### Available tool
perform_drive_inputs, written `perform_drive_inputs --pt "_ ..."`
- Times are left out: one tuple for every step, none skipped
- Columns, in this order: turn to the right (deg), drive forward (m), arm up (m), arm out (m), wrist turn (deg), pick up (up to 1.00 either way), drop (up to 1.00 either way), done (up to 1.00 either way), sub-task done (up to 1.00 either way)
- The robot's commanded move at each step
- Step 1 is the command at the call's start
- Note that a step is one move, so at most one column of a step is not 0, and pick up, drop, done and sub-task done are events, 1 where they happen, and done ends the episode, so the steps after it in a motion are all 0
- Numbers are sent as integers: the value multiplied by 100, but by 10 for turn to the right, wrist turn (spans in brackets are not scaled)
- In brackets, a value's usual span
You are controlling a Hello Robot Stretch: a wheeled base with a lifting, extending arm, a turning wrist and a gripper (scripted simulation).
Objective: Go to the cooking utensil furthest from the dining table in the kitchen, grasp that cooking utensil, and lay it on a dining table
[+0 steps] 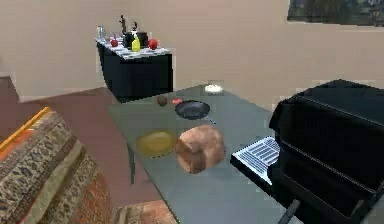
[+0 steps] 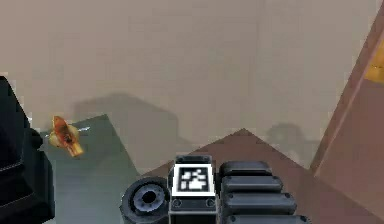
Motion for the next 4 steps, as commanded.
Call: perform_drive_inputs --pt "-240 0 0 0 0 0 0 0 0" --pt "0 10 0 0 0 0 0 0 0" --pt "450 0 0 0 0 0 0 0 0" --pt "450 0 0 0 0 0 0 0 0"
